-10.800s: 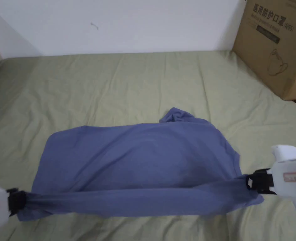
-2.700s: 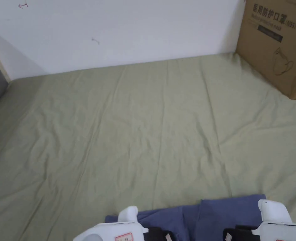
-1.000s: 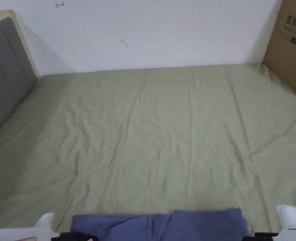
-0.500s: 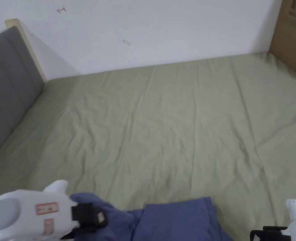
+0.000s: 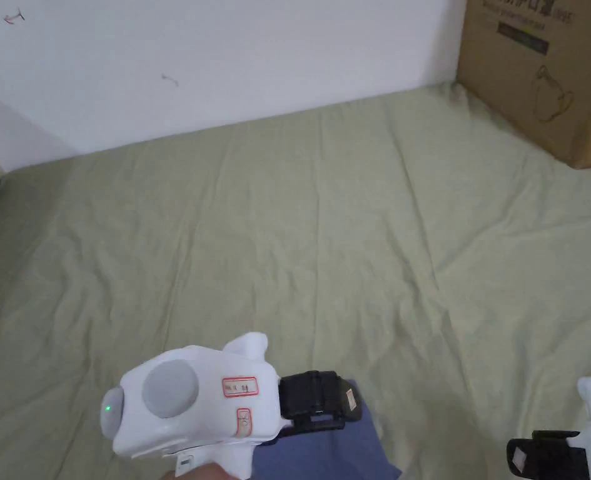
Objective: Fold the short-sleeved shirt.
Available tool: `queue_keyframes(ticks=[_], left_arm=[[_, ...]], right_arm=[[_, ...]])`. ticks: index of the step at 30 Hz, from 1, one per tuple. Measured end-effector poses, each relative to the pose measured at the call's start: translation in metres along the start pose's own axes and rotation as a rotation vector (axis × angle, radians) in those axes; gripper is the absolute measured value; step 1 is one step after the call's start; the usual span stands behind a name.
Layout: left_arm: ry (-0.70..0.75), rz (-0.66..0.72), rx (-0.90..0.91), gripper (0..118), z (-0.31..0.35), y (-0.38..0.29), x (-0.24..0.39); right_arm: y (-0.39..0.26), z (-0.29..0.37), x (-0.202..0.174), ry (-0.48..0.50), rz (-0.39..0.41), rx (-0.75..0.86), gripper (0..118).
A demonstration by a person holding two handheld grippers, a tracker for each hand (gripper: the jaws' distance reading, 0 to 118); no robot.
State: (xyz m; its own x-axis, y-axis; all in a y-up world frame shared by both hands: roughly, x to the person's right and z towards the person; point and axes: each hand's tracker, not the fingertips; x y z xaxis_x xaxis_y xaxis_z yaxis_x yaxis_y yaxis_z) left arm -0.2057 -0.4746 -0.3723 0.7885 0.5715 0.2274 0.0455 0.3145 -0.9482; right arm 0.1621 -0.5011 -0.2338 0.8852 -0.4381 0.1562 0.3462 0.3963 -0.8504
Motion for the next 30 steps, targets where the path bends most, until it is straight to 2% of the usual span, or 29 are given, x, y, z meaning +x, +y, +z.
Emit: queue_keyframes(ticks=[2, 3, 4, 5, 7, 8, 9, 13, 14, 18, 20, 22, 25, 30], left_arm=[[0.074, 0.007, 0.037, 110, 0.014, 0.000, -0.011], [0.097, 0.012, 0.061, 101, 0.020, 0.000, -0.018], [0.109, 0.015, 0.075, 75, 0.024, -0.002, -0.025], [0.127, 0.022, 0.084, 58, 0.027, -0.004, -0.034], [0.162, 0.038, 0.078, 41, 0.022, -0.010, -0.048], [0.161, 0.056, 0.067, 20, 0.015, -0.014, -0.057], [0.146, 0.062, 0.055, 12, 0.005, -0.018, -0.064], [-0.046, 0.133, -0.013, 7, -0.039, -0.030, -0.062], [-0.074, 0.106, -0.023, 7, -0.051, -0.033, -0.055], [-0.068, 0.043, -0.083, 7, -0.090, -0.032, -0.030], [-0.049, 0.067, -0.083, 7, -0.088, -0.032, -0.014], [-0.128, -0.006, -0.054, 7, -0.086, -0.034, -0.007], [-0.151, 0.037, -0.087, 7, -0.077, -0.040, -0.011], [-0.186, 0.069, 0.050, 8, -0.017, -0.057, -0.051]], right_arm=[[0.000, 0.001, 0.005, -0.007, -0.010, 0.005, 0], [-0.001, 0.001, 0.007, -0.010, -0.014, 0.007, 0], [-0.001, 0.000, 0.008, -0.012, -0.017, 0.009, 0], [-0.001, 0.000, 0.008, -0.013, -0.022, 0.011, 0], [-0.002, -0.001, 0.007, -0.007, -0.029, 0.013, 0], [-0.002, -0.003, 0.006, -0.002, -0.031, 0.011, 0], [-0.002, -0.004, 0.004, 0.002, -0.028, 0.009, 0], [-0.001, -0.008, -0.003, 0.005, -0.008, -0.006, 0], [-0.002, -0.008, -0.005, 0.005, -0.006, -0.007, 0], [-0.002, -0.006, -0.011, 0.004, 0.003, -0.015, 0], [-0.003, -0.006, -0.015, -0.002, 0.019, -0.023, 0], [-0.003, -0.007, -0.019, -0.001, 0.037, -0.030, 0], [0.000, -0.017, -0.034, 0.001, 0.069, -0.059, 0], [0.007, -0.050, -0.086, 0.099, 0.198, -0.126, 0]])
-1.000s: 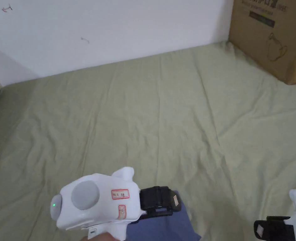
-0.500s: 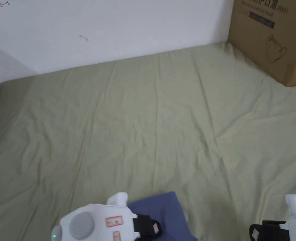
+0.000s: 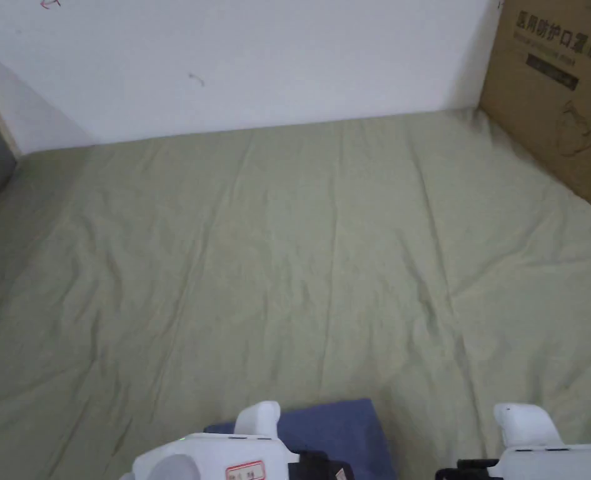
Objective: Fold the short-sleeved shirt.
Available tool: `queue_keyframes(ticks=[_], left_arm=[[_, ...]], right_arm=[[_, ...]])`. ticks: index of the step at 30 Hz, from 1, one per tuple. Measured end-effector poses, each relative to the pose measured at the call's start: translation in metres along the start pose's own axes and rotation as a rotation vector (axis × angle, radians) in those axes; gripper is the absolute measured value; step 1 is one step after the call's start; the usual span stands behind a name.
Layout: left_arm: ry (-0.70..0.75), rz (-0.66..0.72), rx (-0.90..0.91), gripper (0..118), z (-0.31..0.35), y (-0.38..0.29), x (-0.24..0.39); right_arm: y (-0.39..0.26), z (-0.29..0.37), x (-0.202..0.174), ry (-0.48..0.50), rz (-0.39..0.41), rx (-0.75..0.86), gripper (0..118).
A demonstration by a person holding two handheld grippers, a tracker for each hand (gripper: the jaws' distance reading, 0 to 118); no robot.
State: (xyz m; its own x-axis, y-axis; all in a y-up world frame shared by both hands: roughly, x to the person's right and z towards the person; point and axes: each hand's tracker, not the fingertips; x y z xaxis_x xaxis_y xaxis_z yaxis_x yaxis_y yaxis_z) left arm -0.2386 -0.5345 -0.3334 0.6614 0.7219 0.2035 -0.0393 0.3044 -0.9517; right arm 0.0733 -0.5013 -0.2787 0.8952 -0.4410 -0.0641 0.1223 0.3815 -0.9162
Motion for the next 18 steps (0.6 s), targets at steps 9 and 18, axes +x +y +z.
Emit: queue_keyframes(ticks=[9, 18], left_arm=[[0.040, 0.196, 0.187, 80, 0.111, -0.026, -0.102], [-0.251, 0.380, 0.058, 92, 0.043, -0.004, -0.172]], right_arm=[[0.033, -0.111, -0.071, -0.220, 0.318, -0.122, 0], [0.033, -0.114, -0.042, -0.075, 0.121, -0.113, 0]])
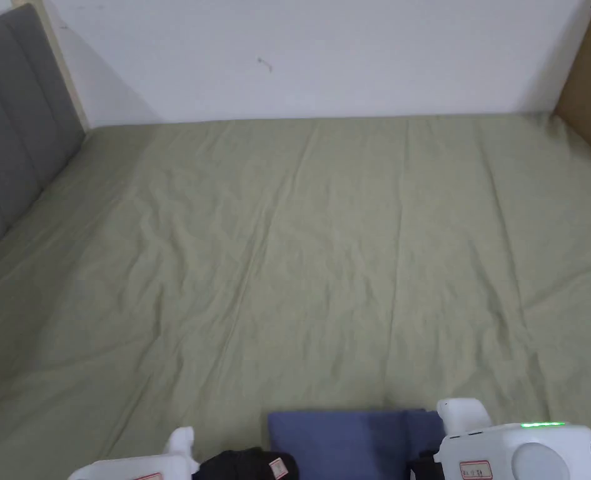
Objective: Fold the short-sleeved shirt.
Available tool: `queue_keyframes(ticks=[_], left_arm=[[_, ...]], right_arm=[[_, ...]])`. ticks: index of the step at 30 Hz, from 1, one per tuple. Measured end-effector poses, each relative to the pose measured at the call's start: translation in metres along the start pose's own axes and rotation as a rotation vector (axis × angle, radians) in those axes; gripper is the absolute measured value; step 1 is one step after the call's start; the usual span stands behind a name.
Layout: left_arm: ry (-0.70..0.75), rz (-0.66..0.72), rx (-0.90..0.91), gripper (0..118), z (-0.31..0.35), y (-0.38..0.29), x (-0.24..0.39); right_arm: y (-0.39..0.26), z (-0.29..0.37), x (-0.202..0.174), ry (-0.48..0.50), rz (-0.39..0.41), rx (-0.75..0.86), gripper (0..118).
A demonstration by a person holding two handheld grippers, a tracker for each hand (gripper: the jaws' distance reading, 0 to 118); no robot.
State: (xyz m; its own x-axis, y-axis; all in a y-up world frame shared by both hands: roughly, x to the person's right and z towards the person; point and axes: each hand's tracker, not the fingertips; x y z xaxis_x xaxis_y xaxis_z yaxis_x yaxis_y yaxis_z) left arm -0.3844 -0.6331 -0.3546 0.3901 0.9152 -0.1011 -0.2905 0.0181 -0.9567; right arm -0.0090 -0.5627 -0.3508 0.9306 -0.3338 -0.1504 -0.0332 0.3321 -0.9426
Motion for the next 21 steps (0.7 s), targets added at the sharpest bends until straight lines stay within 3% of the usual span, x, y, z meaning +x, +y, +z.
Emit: queue_keyframes(ticks=[3, 4, 5, 6, 7, 8, 10, 13, 16, 19, 21], left_arm=[[-0.146, 0.008, -0.026, 90, -0.032, 0.006, 0.007], [-0.153, 0.010, -0.064, 84, -0.045, 0.008, 0.007], [-0.125, 0.028, -0.100, 68, -0.060, 0.008, 0.007], [-0.084, 0.016, -0.121, 40, -0.071, 0.008, 0.008], [-0.005, -0.005, -0.126, 29, -0.080, 0.005, 0.011], [0.059, -0.071, -0.138, 28, -0.082, 0.006, 0.013], [-0.011, -0.052, -0.134, 25, -0.068, 0.012, 0.016], [0.138, -0.166, -0.155, 24, -0.042, 0.022, 0.034], [0.275, -0.296, -0.130, 25, 0.013, 0.051, 0.049], [0.491, -0.332, -0.041, 24, 0.087, 0.100, 0.049], [0.719, -0.374, -0.005, 24, 0.139, 0.137, 0.045]], right_arm=[[0.001, 0.000, -0.003, -0.010, 0.001, -0.006, 0], [0.001, 0.001, -0.006, -0.017, 0.007, -0.006, 0], [0.001, 0.001, -0.008, -0.025, 0.016, -0.008, 0], [0.002, 0.001, -0.009, -0.032, 0.021, -0.011, 0], [0.004, 0.002, -0.010, -0.037, 0.019, -0.014, 0], [0.005, 0.003, -0.011, -0.060, 0.022, -0.022, 0], [0.005, 0.010, -0.012, -0.048, 0.019, -0.012, 0], [0.007, 0.027, -0.018, 0.005, 0.000, 0.045, 0], [0.012, 0.043, -0.027, -0.034, 0.030, 0.092, 0], [0.015, 0.049, -0.029, -0.041, 0.044, 0.096, 0], [0.016, 0.048, -0.028, -0.046, 0.043, 0.098, 0]])
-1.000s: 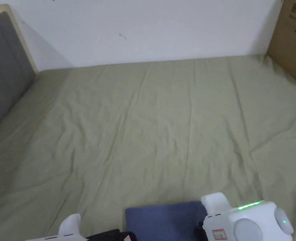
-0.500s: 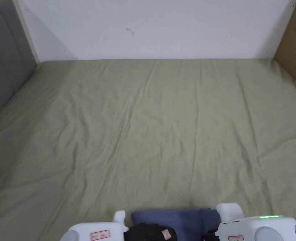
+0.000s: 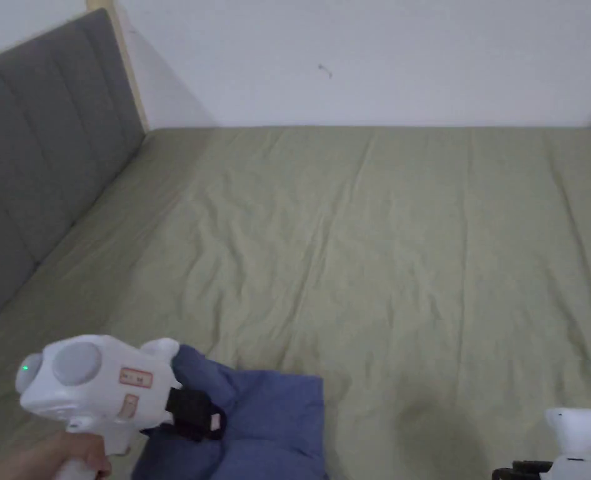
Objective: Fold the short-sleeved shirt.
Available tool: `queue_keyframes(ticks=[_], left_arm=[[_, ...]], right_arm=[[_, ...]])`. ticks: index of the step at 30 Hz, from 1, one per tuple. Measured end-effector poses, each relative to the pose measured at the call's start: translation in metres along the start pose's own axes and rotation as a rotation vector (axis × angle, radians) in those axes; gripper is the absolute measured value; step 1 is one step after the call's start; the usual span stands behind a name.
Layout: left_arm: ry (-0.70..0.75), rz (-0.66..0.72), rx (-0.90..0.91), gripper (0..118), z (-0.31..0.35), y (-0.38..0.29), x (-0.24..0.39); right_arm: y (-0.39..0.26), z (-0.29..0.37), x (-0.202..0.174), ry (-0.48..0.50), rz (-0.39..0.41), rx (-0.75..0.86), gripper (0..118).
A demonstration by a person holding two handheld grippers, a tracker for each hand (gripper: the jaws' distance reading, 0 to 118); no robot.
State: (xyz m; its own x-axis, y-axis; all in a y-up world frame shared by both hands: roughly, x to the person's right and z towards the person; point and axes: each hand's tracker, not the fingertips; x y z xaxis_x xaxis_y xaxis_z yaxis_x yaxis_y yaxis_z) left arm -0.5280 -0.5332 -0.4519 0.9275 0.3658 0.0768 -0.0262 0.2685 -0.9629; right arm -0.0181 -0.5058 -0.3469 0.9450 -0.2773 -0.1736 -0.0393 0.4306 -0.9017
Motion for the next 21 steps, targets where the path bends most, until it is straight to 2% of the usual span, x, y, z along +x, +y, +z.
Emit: queue_keyframes(ticks=[1, 4, 6, 7, 9, 10, 16, 17, 18, 20, 21], left_arm=[[0.065, -0.001, -0.005, 24, 0.008, 0.007, -0.016], [0.385, -0.021, -0.079, 24, 0.031, 0.030, -0.068], [0.576, -0.108, -0.101, 25, 0.037, 0.032, -0.085], [0.626, -0.139, -0.091, 39, 0.036, 0.031, -0.091], [0.700, -0.165, -0.065, 91, 0.034, 0.025, -0.100], [0.728, -0.160, -0.059, 110, 0.034, 0.021, -0.101], [0.631, 0.042, 0.097, 110, 0.070, 0.012, -0.091], [0.622, 0.063, 0.143, 106, 0.078, 0.009, -0.084], [0.616, 0.073, 0.188, 95, 0.086, 0.009, -0.078], [0.593, 0.046, 0.337, 17, 0.106, -0.001, -0.052], [0.567, 0.031, 0.373, 1, 0.113, -0.006, -0.036]], right_arm=[[0.000, -0.002, 0.001, -0.001, -0.002, -0.004, 0], [-0.005, -0.010, 0.003, -0.021, -0.005, -0.031, 0], [-0.009, -0.014, 0.004, -0.028, -0.012, -0.050, 0], [-0.011, -0.017, 0.005, -0.025, -0.018, -0.057, 0], [-0.015, -0.022, 0.007, -0.020, -0.035, -0.073, 0], [-0.017, -0.023, 0.007, -0.020, -0.039, -0.081, 0], [-0.018, -0.022, 0.004, -0.025, -0.009, -0.103, 0], [-0.017, -0.019, 0.003, -0.022, -0.009, -0.093, 0], [-0.016, -0.015, 0.003, -0.015, -0.010, -0.082, 0], [-0.013, -0.008, 0.000, -0.003, -0.007, -0.058, 0], [-0.011, -0.004, -0.002, -0.001, -0.003, -0.046, 0]])
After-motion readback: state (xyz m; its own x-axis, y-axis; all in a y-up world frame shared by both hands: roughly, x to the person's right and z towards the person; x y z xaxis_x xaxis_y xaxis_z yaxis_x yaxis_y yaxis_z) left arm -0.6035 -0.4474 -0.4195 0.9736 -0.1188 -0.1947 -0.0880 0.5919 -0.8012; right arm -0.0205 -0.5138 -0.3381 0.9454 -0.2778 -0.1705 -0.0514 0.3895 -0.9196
